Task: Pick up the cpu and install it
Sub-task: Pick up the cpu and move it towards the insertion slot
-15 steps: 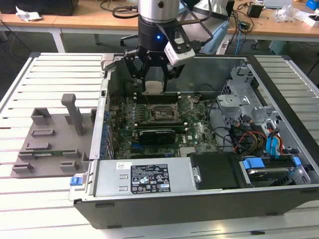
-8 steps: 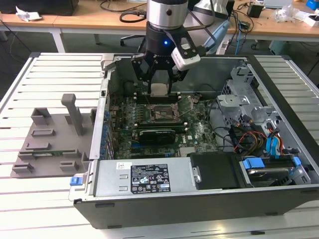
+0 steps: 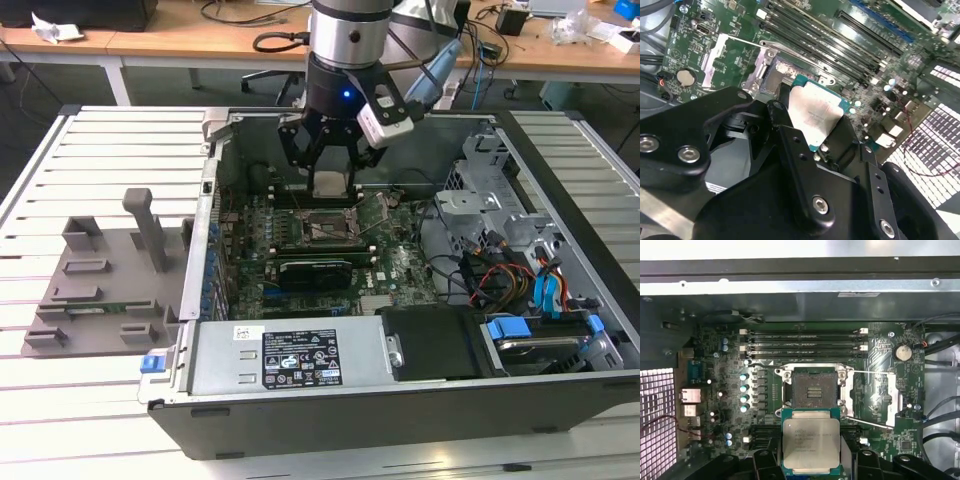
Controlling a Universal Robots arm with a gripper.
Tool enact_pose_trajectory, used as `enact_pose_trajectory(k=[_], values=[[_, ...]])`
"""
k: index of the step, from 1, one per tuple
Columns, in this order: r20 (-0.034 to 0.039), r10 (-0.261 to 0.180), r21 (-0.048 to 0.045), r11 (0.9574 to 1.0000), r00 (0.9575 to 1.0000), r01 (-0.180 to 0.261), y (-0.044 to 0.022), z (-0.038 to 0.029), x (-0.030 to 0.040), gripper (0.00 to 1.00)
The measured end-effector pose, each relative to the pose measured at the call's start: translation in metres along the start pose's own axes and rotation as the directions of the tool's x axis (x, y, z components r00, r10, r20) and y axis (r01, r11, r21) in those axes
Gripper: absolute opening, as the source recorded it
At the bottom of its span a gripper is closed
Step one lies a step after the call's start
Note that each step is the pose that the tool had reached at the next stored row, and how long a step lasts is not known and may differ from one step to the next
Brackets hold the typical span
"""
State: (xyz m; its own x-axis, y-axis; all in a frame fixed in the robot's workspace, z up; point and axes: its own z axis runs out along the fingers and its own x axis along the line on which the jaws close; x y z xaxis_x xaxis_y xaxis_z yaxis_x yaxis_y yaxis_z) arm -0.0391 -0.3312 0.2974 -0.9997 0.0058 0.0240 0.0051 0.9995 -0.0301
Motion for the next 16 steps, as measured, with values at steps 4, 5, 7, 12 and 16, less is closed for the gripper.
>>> enact_pose_trajectory(k=[4, 5, 7, 12, 16], values=[[-0.0017, 0.0, 0.0003, 1.0, 1.0, 0.0, 0.0017, 0.0057, -0.0052, 0.55], [-0.0021, 0.0, 0.0003, 1.0, 1.0, 0.0, 0.002, 0.0067, -0.0061, 0.55], [-0.0032, 0.0, 0.0002, 1.0, 1.0, 0.0, 0.003, 0.0109, -0.0092, 0.55], [-0.0048, 0.0, 0.0003, 1.0, 1.0, 0.0, 0.0042, 0.0196, -0.0136, 0.55], [-0.0049, 0.0, 0.0003, 1.0, 1.0, 0.0, 0.0043, 0.0207, -0.0144, 0.55]])
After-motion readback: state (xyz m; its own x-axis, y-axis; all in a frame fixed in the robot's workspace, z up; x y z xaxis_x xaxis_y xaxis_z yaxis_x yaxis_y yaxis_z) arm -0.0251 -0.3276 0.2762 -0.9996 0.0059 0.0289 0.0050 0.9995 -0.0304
